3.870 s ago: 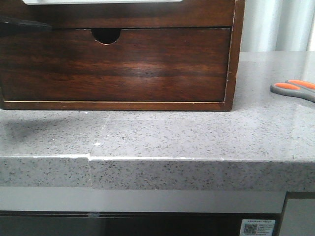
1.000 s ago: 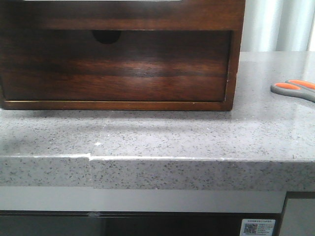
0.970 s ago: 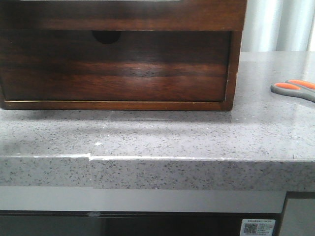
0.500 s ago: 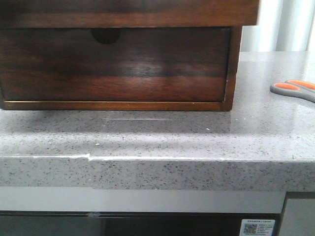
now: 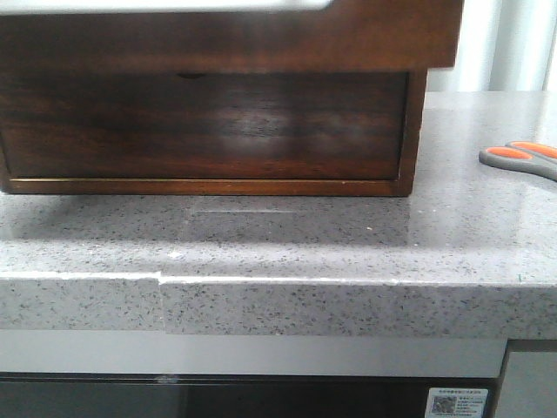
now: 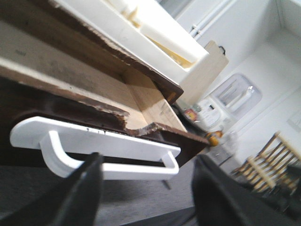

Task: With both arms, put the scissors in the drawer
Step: 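Pull the white handle with the left gripper to slide the drawer open, then reach the right gripper to the grey-orange scissors and grasp them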

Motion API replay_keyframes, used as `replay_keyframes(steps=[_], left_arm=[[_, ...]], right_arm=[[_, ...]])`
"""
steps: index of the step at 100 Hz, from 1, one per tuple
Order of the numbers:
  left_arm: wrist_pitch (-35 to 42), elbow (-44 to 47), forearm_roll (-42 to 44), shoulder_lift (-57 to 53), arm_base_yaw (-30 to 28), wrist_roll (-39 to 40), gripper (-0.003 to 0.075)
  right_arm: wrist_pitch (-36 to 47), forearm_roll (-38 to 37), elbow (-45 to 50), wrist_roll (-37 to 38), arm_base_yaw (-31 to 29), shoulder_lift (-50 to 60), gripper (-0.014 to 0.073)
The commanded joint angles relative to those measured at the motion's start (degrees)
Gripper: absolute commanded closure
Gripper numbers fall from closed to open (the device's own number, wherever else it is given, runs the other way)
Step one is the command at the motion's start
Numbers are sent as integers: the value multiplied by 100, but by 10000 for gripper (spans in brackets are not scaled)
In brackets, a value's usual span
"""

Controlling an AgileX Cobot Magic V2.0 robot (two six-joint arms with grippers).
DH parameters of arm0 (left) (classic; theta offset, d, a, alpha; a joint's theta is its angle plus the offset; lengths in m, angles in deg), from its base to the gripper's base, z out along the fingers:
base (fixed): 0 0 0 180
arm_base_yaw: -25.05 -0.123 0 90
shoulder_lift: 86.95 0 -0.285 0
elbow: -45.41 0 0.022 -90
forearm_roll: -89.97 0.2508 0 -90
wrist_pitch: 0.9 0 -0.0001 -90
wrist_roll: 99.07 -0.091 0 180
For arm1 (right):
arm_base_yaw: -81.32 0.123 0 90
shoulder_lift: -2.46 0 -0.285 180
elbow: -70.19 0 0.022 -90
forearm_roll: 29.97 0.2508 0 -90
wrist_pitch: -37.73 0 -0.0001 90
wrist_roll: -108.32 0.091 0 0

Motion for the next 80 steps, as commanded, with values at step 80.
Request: replay_keyframes(steps=[80], left_arm=[[-483,-831,4479,-1070,6,-61,739]], right_arm=[[-686,-1910,-2779,768,-1881,-4086,132]])
